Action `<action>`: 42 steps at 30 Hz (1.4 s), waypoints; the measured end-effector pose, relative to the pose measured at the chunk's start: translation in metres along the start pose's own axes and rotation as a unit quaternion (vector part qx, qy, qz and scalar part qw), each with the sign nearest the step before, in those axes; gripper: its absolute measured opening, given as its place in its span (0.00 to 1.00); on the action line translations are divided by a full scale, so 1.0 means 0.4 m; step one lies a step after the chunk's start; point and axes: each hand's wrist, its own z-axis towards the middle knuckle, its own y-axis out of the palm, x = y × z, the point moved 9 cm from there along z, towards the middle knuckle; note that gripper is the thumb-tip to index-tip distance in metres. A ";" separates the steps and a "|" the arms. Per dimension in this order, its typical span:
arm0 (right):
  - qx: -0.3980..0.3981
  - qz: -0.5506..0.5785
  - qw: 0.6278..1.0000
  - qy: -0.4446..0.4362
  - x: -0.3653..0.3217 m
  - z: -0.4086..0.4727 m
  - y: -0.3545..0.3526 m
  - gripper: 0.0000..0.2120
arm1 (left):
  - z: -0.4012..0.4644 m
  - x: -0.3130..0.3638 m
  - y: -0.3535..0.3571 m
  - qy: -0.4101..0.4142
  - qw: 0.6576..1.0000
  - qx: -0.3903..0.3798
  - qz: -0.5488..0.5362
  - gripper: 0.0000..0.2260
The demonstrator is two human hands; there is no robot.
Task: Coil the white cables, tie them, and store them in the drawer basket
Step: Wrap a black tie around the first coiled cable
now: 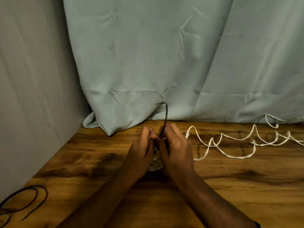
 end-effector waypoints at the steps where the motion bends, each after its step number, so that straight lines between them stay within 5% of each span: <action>1: 0.002 -0.002 1.000 0.002 0.003 0.002 -0.005 0.12 | 0.000 0.003 0.004 0.006 1.000 -0.008 0.009 0.07; 12: 0.055 0.036 0.989 0.129 0.074 0.014 -0.046 0.10 | -0.006 0.017 0.030 0.048 0.992 -0.107 0.057 0.12; 23: 0.038 0.185 0.934 0.303 0.161 -0.005 -0.016 0.13 | -0.010 0.018 0.044 0.055 0.984 -0.133 0.106 0.19; 26: 0.011 0.282 0.889 0.361 0.166 -0.011 0.011 0.13 | -0.009 0.025 0.027 0.078 0.986 -0.087 0.118 0.18; 30: -0.025 0.451 0.749 0.485 0.156 -0.059 0.078 0.12 | -0.012 0.056 0.024 0.171 0.973 -0.068 0.143 0.15; 32: -0.038 0.465 0.726 0.506 0.151 -0.071 0.092 0.15 | -0.011 0.061 0.021 0.179 0.972 -0.060 0.141 0.14; 36: -0.064 0.394 0.786 0.473 0.147 -0.057 0.066 0.19 | -0.001 0.023 -0.005 0.109 0.987 -0.022 0.115 0.16; 39: -0.100 0.359 0.830 0.414 0.125 -0.031 0.059 0.11 | 0.010 -0.017 -0.039 0.059 0.993 0.035 0.100 0.17; 42: -0.135 0.326 0.869 0.347 0.109 -0.019 0.068 0.19 | 0.022 -0.050 -0.045 0.022 0.993 0.057 0.099 0.19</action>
